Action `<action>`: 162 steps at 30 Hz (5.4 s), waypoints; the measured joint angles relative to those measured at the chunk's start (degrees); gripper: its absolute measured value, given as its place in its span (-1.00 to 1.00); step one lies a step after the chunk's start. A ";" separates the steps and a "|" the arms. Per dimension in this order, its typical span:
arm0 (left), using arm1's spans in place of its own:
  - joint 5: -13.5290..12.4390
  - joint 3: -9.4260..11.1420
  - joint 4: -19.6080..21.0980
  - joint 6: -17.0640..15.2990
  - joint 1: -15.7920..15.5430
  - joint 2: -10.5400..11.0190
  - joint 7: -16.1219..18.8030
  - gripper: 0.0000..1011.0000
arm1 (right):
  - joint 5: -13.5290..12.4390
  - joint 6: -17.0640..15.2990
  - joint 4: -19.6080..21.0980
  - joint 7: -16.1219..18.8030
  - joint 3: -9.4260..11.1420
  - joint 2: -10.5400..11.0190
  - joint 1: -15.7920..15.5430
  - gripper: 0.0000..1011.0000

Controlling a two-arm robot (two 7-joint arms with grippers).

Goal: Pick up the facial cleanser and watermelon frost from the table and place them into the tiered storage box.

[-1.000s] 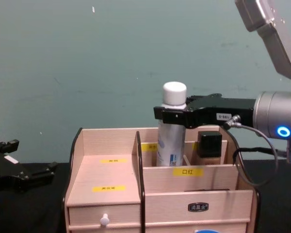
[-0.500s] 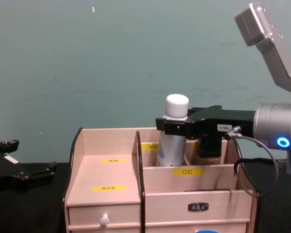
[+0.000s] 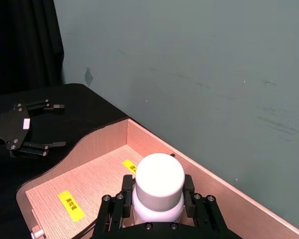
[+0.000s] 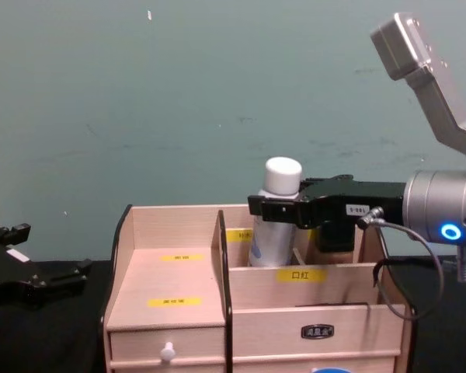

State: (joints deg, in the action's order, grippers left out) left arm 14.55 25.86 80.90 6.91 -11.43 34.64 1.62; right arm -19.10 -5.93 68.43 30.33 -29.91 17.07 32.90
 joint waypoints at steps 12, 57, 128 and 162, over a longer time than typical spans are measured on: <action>0.00 0.00 0.00 0.00 0.00 0.00 0.00 1.00 | -0.06 0.03 0.17 -0.01 0.07 0.04 -0.05 0.53; 0.00 0.00 0.00 0.00 0.00 0.00 0.00 1.00 | -7.60 -14.92 37.30 -4.23 3.27 18.15 -19.18 0.98; 0.00 0.00 0.00 0.00 0.00 0.00 0.00 1.00 | 2.71 -12.78 26.08 -2.83 0.93 15.01 -23.55 0.98; 0.00 0.00 0.00 0.00 0.00 0.00 0.00 1.00 | 4.25 -12.18 22.41 -2.76 0.00 12.63 -21.82 0.98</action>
State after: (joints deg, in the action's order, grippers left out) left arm 14.55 25.87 80.90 6.91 -11.43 34.65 1.62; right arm -14.84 -18.11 90.84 27.57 -29.92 29.70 11.07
